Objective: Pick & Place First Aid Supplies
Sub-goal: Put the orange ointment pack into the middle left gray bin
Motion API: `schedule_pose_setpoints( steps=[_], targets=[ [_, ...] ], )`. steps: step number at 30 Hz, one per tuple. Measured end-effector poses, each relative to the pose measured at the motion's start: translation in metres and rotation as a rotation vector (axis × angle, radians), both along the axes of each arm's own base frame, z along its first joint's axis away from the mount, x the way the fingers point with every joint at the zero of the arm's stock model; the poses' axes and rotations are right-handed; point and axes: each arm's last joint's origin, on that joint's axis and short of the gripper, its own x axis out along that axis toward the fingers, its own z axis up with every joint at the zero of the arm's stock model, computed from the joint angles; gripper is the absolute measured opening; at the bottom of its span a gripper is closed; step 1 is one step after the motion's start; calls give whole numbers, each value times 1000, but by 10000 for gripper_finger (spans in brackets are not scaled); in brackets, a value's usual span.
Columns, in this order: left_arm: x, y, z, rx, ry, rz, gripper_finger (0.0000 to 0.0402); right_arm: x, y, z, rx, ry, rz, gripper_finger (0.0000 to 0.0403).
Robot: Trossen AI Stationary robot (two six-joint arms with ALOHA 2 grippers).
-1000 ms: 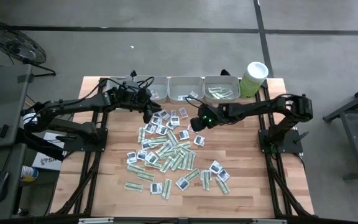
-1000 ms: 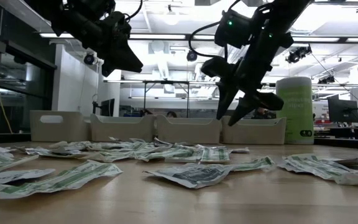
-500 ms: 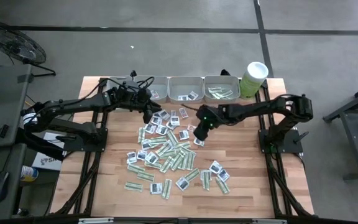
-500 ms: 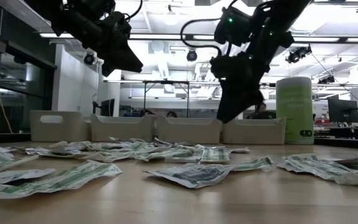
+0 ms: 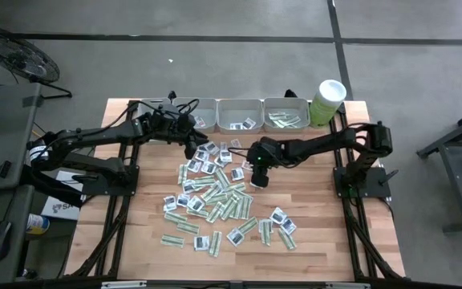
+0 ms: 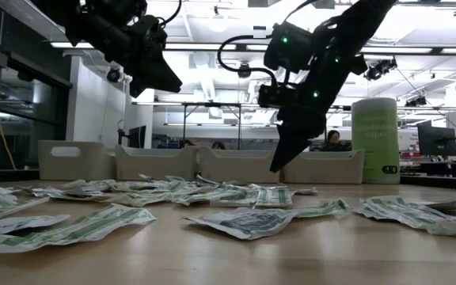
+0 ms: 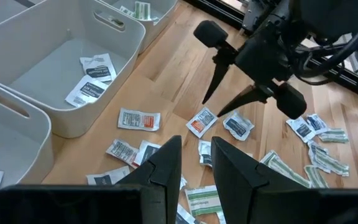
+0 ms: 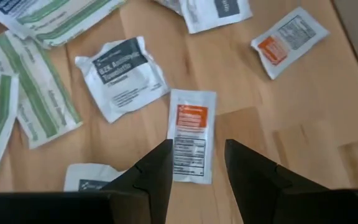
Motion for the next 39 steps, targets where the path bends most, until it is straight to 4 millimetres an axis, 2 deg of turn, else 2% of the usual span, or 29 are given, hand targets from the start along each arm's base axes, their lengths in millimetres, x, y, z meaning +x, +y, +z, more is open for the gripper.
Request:
schedule_pose_setpoints(
  steps=[13,21,29,33,39],
  targets=[
    [0,0,0,2,2,5,87,-3,0,-2,-34,51,65,140],
    [0,0,0,5,4,11,87,0,0,-20,-20,105,74,140],
    [0,0,0,5,4,12,87,-1,-1,-23,3,117,39,137],
    [0,0,0,6,5,13,87,-2,-2,-24,34,129,39,117],
    [0,0,0,6,5,13,87,-3,-7,-33,117,151,3,65]
  ],
)
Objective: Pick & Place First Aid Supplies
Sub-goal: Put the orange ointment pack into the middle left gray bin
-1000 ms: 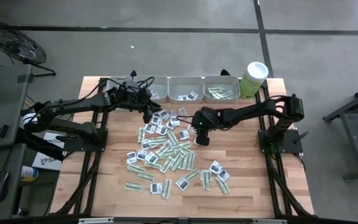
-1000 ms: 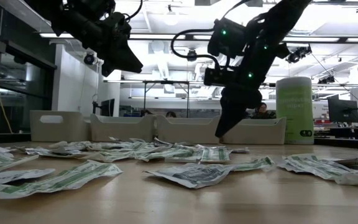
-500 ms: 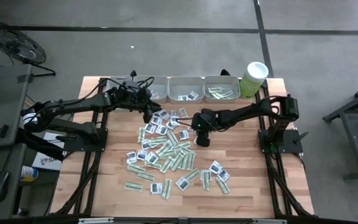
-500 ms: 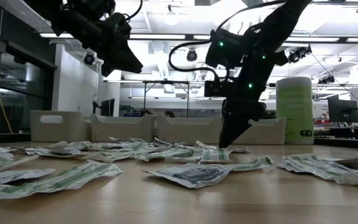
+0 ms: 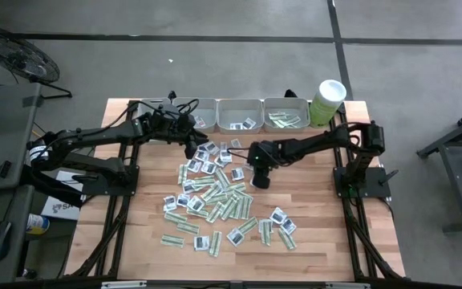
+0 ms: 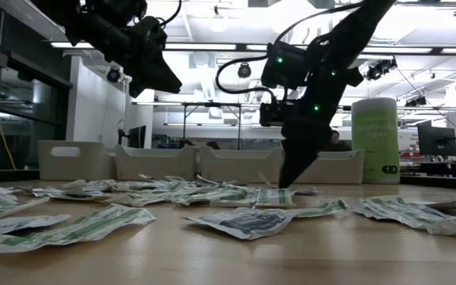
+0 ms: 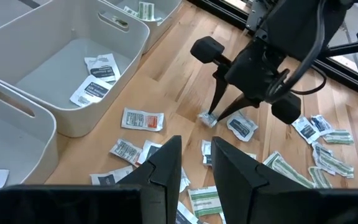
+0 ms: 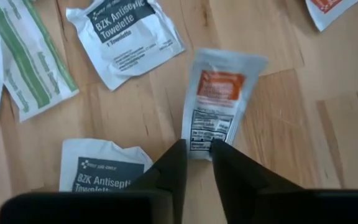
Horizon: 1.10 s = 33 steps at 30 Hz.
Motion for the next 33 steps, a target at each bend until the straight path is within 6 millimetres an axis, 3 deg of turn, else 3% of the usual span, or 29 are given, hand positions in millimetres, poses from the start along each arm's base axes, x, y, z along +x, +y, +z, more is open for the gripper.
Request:
schedule_pose_setpoints(
  steps=[9,16,33],
  targets=[
    [0,0,0,-2,4,0,87,0,-1,-5,30,14,-18,4],
    [0,0,0,-2,4,-1,87,-1,-1,-3,57,9,-76,1],
    [0,0,0,-2,1,-2,87,-9,0,37,64,-106,-139,0]
  ],
)
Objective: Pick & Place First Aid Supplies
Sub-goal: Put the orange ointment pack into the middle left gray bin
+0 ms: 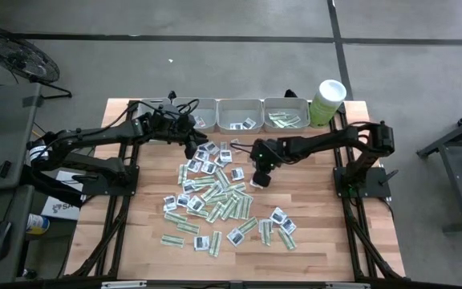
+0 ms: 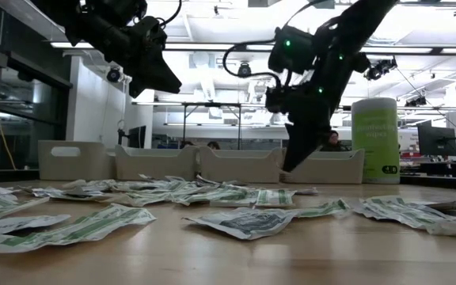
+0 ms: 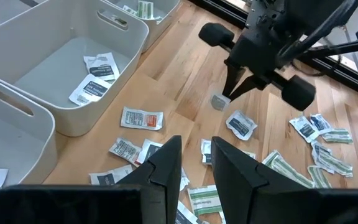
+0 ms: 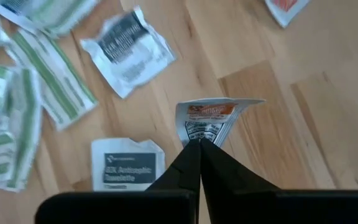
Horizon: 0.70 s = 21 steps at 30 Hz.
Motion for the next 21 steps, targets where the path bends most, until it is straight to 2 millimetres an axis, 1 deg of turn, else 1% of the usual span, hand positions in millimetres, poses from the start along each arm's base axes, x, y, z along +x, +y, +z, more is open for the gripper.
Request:
schedule_pose_setpoints(
  steps=[5,10,15,21],
  targets=[
    [0,0,0,1,-2,0,87,-1,-2,9,5,-39,-7,0],
    [0,1,1,16,-7,22,87,-4,-12,19,-1,-83,-27,0],
    [2,3,5,60,-45,67,87,-7,-30,30,-34,-142,-41,0],
    [5,6,14,130,-128,103,87,-13,-60,46,-48,-200,-50,0]
  ],
)
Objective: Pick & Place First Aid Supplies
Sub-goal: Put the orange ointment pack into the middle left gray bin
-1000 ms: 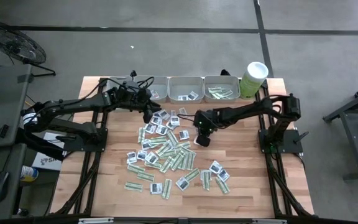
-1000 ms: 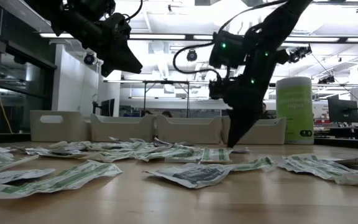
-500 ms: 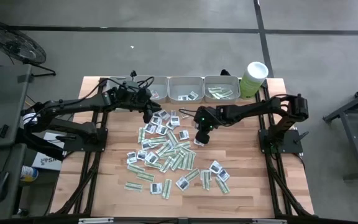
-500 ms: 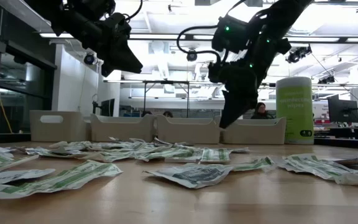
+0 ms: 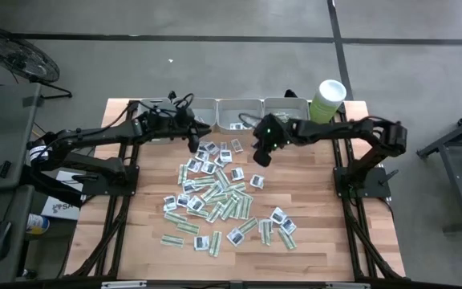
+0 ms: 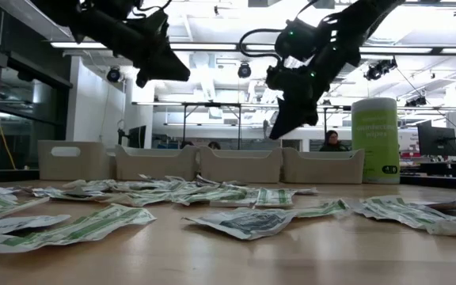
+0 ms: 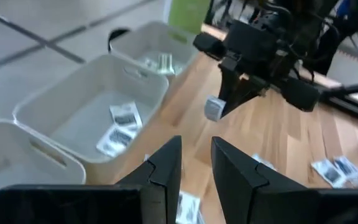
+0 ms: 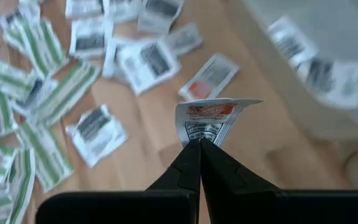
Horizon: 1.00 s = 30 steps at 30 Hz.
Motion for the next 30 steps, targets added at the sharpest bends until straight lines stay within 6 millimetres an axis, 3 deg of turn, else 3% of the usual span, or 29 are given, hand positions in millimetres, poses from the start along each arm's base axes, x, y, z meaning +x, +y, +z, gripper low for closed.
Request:
schedule_pose_setpoints(
  steps=[11,21,30],
  targets=[
    [2,4,9,39,-91,100,87,4,-43,52,-55,-105,26,0],
    [0,7,9,58,-85,223,87,0,-57,60,-70,-168,88,0],
    [1,8,8,61,-80,256,87,20,-65,72,-129,-419,95,0]
  ],
)
